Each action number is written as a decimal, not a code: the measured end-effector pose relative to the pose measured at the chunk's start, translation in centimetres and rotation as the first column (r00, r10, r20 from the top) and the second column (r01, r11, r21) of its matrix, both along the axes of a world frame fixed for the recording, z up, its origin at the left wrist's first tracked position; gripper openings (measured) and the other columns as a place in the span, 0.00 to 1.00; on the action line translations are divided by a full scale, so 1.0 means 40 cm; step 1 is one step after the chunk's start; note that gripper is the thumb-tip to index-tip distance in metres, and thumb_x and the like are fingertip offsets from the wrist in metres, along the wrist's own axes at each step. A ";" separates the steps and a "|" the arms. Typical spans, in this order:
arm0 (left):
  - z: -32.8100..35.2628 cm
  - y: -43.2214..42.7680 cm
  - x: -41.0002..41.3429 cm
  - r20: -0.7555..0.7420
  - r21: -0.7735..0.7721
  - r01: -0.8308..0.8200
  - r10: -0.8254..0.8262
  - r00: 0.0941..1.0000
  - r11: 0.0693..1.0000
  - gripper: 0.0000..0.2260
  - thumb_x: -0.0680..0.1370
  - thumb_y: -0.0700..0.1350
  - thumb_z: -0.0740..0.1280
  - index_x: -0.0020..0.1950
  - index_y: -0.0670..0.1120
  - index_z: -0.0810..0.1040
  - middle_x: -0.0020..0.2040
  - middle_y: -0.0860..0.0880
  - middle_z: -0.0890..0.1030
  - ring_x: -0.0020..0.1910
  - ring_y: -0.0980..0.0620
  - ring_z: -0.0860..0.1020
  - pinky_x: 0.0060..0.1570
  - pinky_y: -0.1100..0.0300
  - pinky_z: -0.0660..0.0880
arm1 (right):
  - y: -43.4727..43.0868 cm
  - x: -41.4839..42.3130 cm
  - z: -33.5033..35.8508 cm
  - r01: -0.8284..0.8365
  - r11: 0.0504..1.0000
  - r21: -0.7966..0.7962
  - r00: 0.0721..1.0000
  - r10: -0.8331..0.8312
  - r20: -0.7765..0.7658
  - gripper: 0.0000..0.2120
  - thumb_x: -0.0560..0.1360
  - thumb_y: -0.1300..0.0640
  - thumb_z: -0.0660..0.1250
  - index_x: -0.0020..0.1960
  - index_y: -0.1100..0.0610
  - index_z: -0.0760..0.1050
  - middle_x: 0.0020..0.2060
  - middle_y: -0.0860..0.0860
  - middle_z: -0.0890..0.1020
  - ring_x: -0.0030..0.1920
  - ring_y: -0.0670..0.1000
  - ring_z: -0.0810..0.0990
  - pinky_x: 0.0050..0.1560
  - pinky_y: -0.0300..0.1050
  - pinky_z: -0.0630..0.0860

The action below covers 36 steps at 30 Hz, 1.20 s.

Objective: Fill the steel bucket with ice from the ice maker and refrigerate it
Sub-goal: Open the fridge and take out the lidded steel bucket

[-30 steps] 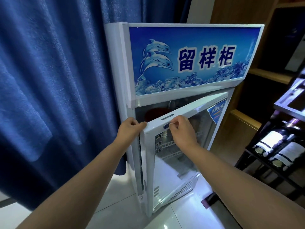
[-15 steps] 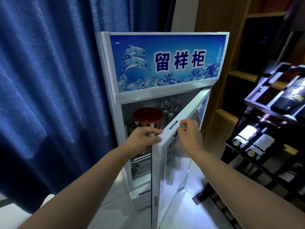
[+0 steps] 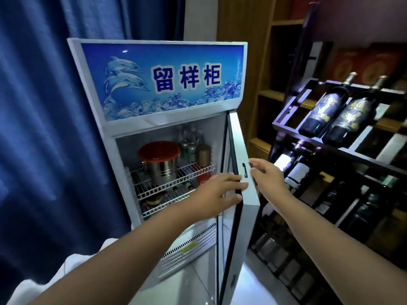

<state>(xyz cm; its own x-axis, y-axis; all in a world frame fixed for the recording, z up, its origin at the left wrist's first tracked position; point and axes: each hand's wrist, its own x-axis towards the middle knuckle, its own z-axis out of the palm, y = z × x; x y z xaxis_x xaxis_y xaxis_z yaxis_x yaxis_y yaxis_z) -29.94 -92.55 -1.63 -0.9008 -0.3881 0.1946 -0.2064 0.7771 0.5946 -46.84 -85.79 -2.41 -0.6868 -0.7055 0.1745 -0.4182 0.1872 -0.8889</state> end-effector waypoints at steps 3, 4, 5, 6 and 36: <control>0.005 0.037 -0.062 0.039 -0.040 0.058 -0.056 0.998 0.998 0.19 0.79 0.50 0.64 0.70 0.58 0.69 0.73 0.57 0.65 0.72 0.56 0.59 0.69 0.52 0.60 | 0.063 -0.052 0.002 0.022 1.000 -0.006 0.995 -0.022 0.102 0.15 0.76 0.60 0.61 0.60 0.51 0.78 0.54 0.49 0.81 0.55 0.50 0.79 0.59 0.53 0.76; 0.006 0.047 -0.080 0.052 -0.060 0.072 -0.069 0.996 0.996 0.20 0.79 0.50 0.64 0.71 0.59 0.68 0.73 0.57 0.64 0.72 0.56 0.59 0.69 0.53 0.61 | 0.079 -0.067 0.002 0.035 0.999 -0.016 0.991 -0.033 0.129 0.14 0.76 0.60 0.61 0.58 0.50 0.79 0.53 0.48 0.82 0.53 0.50 0.80 0.57 0.52 0.77; 0.005 0.058 -0.101 0.061 -0.073 0.086 -0.082 0.995 0.994 0.21 0.78 0.50 0.64 0.71 0.59 0.66 0.74 0.57 0.63 0.72 0.56 0.58 0.68 0.54 0.61 | 0.097 -0.085 0.003 0.048 0.999 -0.021 0.989 -0.044 0.143 0.13 0.76 0.59 0.62 0.57 0.50 0.80 0.52 0.48 0.82 0.52 0.49 0.80 0.55 0.49 0.78; 0.004 0.068 -0.118 0.065 -0.077 0.096 -0.091 0.994 0.992 0.22 0.78 0.50 0.64 0.72 0.59 0.66 0.74 0.56 0.62 0.72 0.56 0.57 0.68 0.55 0.60 | 0.112 -0.100 0.004 0.054 0.998 -0.023 0.987 -0.049 0.153 0.12 0.76 0.59 0.62 0.55 0.50 0.80 0.51 0.48 0.83 0.51 0.47 0.80 0.51 0.45 0.78; -0.206 -0.465 0.016 0.080 0.127 -0.422 0.415 0.906 0.898 0.21 0.77 0.42 0.65 0.70 0.47 0.69 0.68 0.45 0.71 0.66 0.47 0.67 0.60 0.62 0.63 | -0.474 0.019 -0.059 -0.223 0.972 0.074 0.975 0.220 0.041 0.10 0.74 0.61 0.65 0.45 0.47 0.80 0.41 0.44 0.82 0.40 0.40 0.79 0.39 0.30 0.73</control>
<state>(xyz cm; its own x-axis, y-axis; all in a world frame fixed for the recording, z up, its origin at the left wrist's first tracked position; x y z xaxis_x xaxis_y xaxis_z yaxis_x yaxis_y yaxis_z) -29.30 -111.15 -9.87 -0.6565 -0.7510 0.0707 -0.5262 0.5232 0.6703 -46.08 -104.75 -4.76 -0.5162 -0.8513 0.0935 -0.4288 0.1624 -0.8887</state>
